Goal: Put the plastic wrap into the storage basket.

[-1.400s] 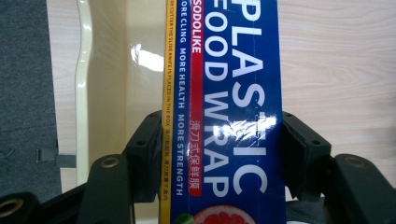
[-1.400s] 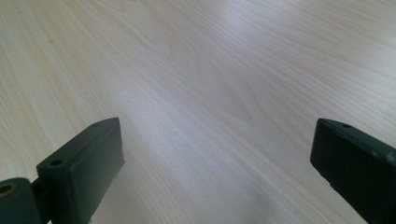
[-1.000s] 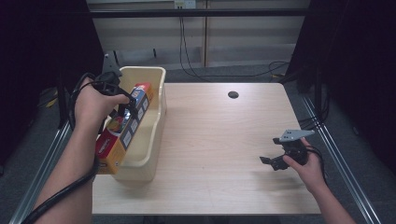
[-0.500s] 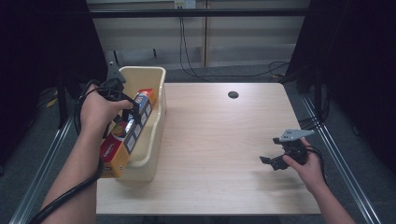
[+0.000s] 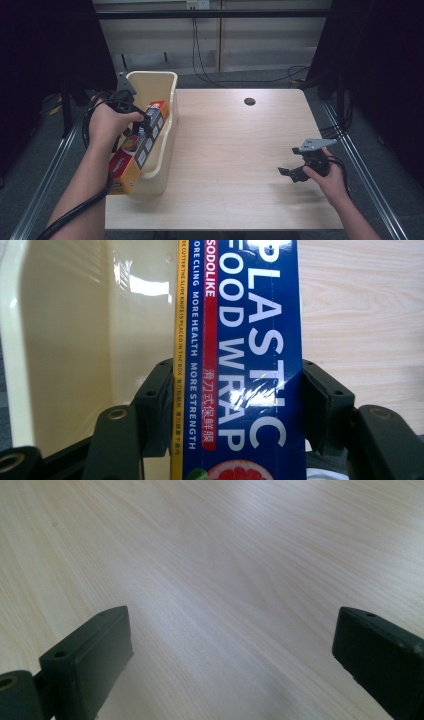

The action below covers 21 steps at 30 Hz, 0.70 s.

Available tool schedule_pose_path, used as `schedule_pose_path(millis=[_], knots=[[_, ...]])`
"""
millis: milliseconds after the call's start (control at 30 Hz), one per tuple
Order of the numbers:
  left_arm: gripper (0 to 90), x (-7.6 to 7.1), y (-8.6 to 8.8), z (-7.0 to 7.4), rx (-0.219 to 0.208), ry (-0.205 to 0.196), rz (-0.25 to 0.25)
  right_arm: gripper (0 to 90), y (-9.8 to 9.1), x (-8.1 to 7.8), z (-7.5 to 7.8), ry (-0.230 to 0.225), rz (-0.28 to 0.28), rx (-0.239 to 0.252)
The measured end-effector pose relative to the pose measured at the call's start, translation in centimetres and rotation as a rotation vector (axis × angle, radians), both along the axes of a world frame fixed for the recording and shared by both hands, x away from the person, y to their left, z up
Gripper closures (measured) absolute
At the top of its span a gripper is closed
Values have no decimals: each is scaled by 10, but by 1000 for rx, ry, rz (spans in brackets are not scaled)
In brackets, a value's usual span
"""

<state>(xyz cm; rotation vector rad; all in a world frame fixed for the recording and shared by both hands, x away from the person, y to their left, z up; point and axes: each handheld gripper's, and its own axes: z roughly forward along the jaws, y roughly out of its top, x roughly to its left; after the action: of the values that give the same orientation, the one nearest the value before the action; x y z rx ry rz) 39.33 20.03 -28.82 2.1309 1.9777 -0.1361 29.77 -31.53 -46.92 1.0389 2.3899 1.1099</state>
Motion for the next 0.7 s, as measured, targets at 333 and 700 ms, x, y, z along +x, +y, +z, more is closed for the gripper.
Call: schedule_pose_path(millis=[333, 700], knots=[[405, -1, -1, -10, -6, 21, 2, 27, 1, -1, 0, -6, -4, -3], [404, -1, 1, -19, -11, 42, 24, 27, 2, -1, 0, -5, -1, -9]])
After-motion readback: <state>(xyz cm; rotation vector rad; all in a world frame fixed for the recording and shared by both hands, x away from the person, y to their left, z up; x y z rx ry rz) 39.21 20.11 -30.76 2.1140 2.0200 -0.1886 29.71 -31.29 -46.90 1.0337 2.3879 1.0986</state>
